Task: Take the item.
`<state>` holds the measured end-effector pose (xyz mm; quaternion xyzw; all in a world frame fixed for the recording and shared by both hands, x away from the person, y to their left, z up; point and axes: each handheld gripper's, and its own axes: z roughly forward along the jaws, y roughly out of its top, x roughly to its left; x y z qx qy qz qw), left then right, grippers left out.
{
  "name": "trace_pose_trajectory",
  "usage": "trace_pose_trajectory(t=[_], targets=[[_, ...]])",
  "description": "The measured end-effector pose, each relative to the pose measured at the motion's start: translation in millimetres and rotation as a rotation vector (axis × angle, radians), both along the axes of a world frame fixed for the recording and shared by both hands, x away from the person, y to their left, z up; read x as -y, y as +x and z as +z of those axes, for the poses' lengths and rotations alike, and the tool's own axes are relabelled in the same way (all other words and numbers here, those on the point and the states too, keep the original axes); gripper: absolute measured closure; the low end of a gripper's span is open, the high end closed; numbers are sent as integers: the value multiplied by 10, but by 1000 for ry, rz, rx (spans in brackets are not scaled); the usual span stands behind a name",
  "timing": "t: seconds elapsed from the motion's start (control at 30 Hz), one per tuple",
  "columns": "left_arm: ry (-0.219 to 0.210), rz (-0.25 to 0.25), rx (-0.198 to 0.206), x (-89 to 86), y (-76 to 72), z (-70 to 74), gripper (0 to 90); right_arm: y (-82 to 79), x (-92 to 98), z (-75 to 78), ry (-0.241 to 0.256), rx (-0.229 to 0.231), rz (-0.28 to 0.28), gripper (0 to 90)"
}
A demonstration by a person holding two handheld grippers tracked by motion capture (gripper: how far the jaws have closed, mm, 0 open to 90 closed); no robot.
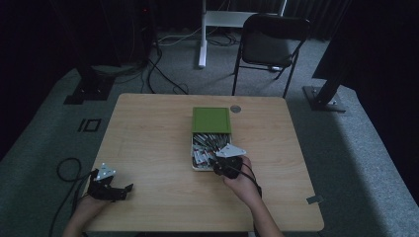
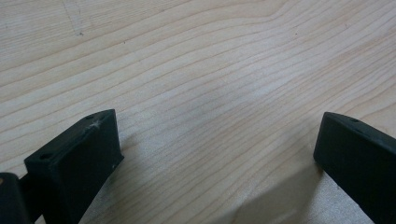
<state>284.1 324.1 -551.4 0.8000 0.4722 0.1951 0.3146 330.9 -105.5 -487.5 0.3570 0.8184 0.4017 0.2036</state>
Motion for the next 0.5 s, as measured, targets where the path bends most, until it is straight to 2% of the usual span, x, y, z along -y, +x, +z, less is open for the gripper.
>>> trace_pose_trajectory(t=[0.1, 0.37, 0.5], targets=[[0, 0, 0, 0, 0, 0, 14, -3, 34, 6, 4, 0, -14, 727], [0, 0, 0, 0, 0, 0, 14, -10, -20, -36, -33, 4, -22, 736], [0, 0, 0, 0, 0, 0, 14, 2, -26, -90, -44, -17, -42, 739]])
